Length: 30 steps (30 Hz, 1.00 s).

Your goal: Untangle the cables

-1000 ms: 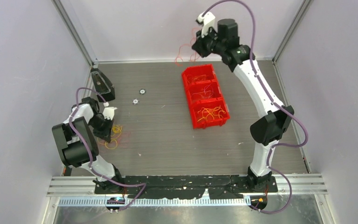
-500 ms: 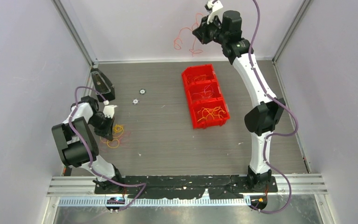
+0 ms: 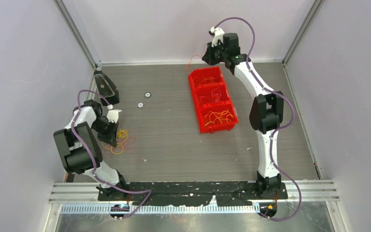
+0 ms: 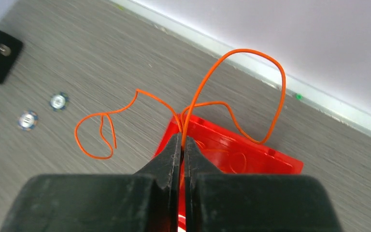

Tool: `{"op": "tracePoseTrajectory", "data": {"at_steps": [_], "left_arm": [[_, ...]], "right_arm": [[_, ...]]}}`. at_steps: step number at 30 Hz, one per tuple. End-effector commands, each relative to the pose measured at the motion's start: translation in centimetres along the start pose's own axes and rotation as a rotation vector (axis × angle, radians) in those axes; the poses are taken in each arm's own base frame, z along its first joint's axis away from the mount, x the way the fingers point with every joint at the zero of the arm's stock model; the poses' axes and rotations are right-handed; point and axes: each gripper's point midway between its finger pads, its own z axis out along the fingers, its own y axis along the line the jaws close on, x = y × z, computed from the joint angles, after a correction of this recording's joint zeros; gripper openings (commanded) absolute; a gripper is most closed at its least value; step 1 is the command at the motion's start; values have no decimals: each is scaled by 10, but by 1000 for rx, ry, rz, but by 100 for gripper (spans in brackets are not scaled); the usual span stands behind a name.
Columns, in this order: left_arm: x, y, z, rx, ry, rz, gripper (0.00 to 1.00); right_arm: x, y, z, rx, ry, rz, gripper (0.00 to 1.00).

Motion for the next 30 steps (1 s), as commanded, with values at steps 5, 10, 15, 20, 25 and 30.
{"op": "tracePoseTrajectory", "data": {"at_steps": [5,10,15,20,25,30], "left_arm": [[-2,-2,-14,-23,-21,10,0],[-1,-3,-14,-16,-14,3,0],[-2,-2,-15,-16,-14,3,0],[-4,-3,-15,-26,-26,23,0],[-12,-13,-15,-28,-44,83,0],[-22,-23,-15,7,-73,89,0]], "right_arm": [[61,-58,6,112,160,-242,5],[97,-78,1,166,305,-441,5],[123,-81,-5,147,408,-633,5],[125,-55,2,69,423,-620,7],[102,-43,2,80,379,-554,35],[73,-32,-10,85,319,-524,53]]}}
